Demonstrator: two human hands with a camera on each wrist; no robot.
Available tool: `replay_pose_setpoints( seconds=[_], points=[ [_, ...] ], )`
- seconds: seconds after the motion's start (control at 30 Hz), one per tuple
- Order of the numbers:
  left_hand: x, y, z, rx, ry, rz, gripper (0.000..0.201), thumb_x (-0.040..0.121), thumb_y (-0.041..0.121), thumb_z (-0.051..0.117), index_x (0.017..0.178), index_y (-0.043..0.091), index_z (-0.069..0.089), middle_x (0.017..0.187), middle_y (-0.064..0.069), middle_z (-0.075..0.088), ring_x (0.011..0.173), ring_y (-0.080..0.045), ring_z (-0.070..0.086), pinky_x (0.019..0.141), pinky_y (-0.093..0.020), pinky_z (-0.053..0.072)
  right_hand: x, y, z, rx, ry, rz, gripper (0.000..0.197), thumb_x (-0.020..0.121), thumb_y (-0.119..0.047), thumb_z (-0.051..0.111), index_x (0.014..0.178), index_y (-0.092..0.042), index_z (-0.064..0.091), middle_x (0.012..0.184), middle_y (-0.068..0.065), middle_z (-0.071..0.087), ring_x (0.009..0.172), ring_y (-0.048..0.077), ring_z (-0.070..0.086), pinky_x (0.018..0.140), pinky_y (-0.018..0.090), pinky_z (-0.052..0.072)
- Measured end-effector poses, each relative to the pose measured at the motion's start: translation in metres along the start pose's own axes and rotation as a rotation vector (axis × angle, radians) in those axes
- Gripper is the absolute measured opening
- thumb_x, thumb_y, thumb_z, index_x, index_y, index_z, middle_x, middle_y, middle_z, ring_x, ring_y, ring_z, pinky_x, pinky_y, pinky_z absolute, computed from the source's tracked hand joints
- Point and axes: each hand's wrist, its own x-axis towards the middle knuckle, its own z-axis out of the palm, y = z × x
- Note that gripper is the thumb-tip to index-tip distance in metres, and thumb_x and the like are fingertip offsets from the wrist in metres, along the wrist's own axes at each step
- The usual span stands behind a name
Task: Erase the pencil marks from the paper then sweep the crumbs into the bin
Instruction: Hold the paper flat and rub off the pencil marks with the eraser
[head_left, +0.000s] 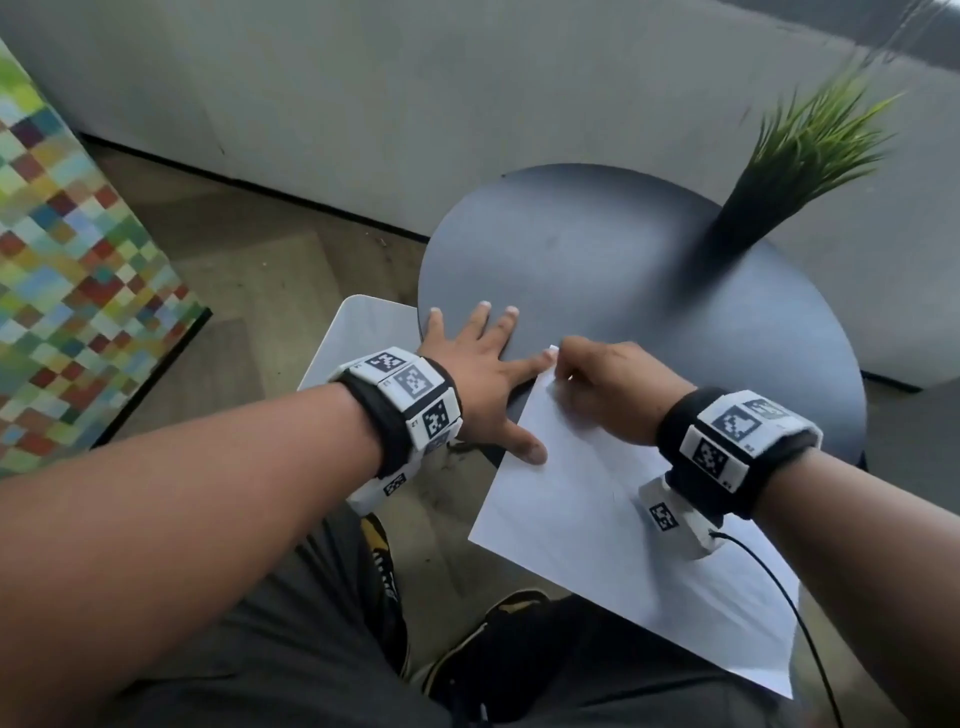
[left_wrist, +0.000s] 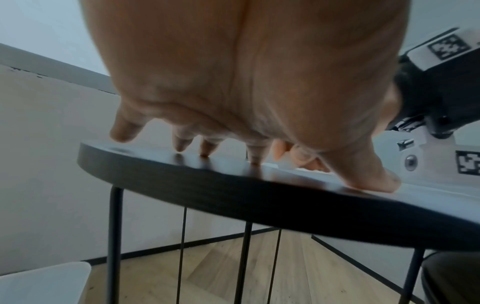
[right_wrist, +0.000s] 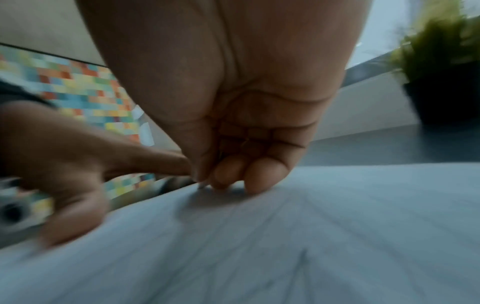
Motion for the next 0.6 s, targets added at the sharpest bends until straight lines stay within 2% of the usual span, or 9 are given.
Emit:
replay_pose_setpoints(
  seconds=[0.07, 0.1, 0.23, 0.27, 0.3, 0.37, 0.43, 0.53, 0.6],
  points=[
    [0.001, 0.001, -0.003, -0.007, -0.019, 0.005, 0.116, 0.05, 0.101, 0.043, 0.145, 0.058, -0.007, 0.163, -0.004, -0.02, 0.149, -0.031, -0.018, 0.108, -0.073, 0.002, -0.007, -0.012, 0.003, -0.035, -0.141, -0.137, 0.007, 0.088, -0.019, 0.056, 0.094, -0.018, 0.053, 0.078, -0.002, 0.057, 0.073, 0.025, 0.055, 0.07, 0.035, 0.049],
    [0.001, 0.002, -0.004, -0.003, -0.028, 0.007, 0.116, 0.05, 0.101, 0.044, 0.145, 0.057, -0.008, 0.163, -0.004, -0.02, 0.149, -0.031, -0.018, 0.108, -0.073, 0.004, -0.007, -0.014, 0.003, -0.054, -0.176, -0.148, 0.008, 0.087, -0.018, 0.055, 0.096, -0.017, 0.055, 0.079, -0.002, 0.058, 0.074, 0.023, 0.055, 0.072, 0.034, 0.048],
    [0.001, 0.003, -0.004, 0.038, -0.048, -0.001, 0.125, 0.046, 0.103, 0.042, 0.146, 0.053, -0.014, 0.162, -0.006, -0.022, 0.149, -0.033, -0.017, 0.108, -0.074, 0.007, 0.009, 0.002, -0.004, -0.04, 0.014, 0.097, 0.01, 0.088, -0.025, 0.052, 0.091, -0.016, 0.056, 0.082, 0.005, 0.063, 0.079, 0.028, 0.057, 0.069, 0.034, 0.049],
    [0.001, 0.003, -0.004, 0.043, -0.052, -0.001, 0.127, 0.045, 0.103, 0.042, 0.146, 0.053, -0.015, 0.162, -0.006, -0.023, 0.149, -0.033, -0.018, 0.108, -0.075, 0.007, 0.008, 0.001, -0.002, -0.049, 0.05, 0.095, 0.009, 0.088, -0.025, 0.051, 0.089, -0.016, 0.054, 0.081, 0.007, 0.063, 0.077, 0.03, 0.057, 0.067, 0.035, 0.05],
    [0.001, 0.003, -0.004, 0.045, -0.059, 0.002, 0.128, 0.044, 0.103, 0.043, 0.146, 0.053, -0.015, 0.162, -0.007, -0.024, 0.149, -0.033, -0.018, 0.108, -0.075, 0.007, 0.006, -0.002, 0.002, -0.068, 0.044, 0.04, 0.007, 0.088, -0.024, 0.05, 0.088, -0.016, 0.052, 0.079, 0.007, 0.062, 0.075, 0.031, 0.057, 0.066, 0.036, 0.05],
    [0.0, 0.003, -0.005, 0.033, -0.076, 0.008, 0.129, 0.044, 0.103, 0.045, 0.146, 0.053, -0.016, 0.161, -0.007, -0.026, 0.149, -0.034, -0.02, 0.108, -0.075, 0.005, -0.003, -0.013, 0.007, -0.108, -0.082, -0.127, 0.006, 0.088, -0.019, 0.05, 0.092, -0.016, 0.053, 0.078, 0.005, 0.06, 0.069, 0.028, 0.053, 0.065, 0.036, 0.048],
    [0.0, 0.004, -0.007, 0.036, -0.082, 0.01, 0.131, 0.043, 0.103, 0.046, 0.146, 0.052, -0.017, 0.161, -0.008, -0.027, 0.148, -0.034, -0.02, 0.108, -0.076, 0.004, -0.005, -0.014, 0.003, -0.099, -0.172, -0.151, 0.009, 0.088, -0.017, 0.051, 0.095, -0.015, 0.056, 0.078, 0.0, 0.057, 0.071, 0.026, 0.053, 0.068, 0.034, 0.048],
    [0.001, 0.006, -0.007, 0.053, -0.086, 0.001, 0.136, 0.04, 0.103, 0.046, 0.147, 0.049, -0.019, 0.161, -0.008, -0.026, 0.148, -0.036, -0.019, 0.106, -0.076, 0.005, 0.008, 0.004, -0.002, -0.058, 0.014, 0.075, 0.009, 0.089, -0.025, 0.05, 0.09, -0.017, 0.054, 0.079, 0.002, 0.06, 0.077, 0.029, 0.058, 0.066, 0.033, 0.048],
    [0.001, 0.006, -0.008, 0.057, -0.088, 0.0, 0.137, 0.041, 0.103, 0.047, 0.147, 0.048, -0.018, 0.161, -0.009, -0.025, 0.148, -0.036, -0.018, 0.107, -0.077, 0.007, 0.004, 0.003, 0.005, -0.089, 0.06, 0.043, 0.01, 0.089, -0.026, 0.048, 0.091, -0.017, 0.05, 0.076, 0.007, 0.059, 0.072, 0.033, 0.055, 0.064, 0.037, 0.05]
  ],
)
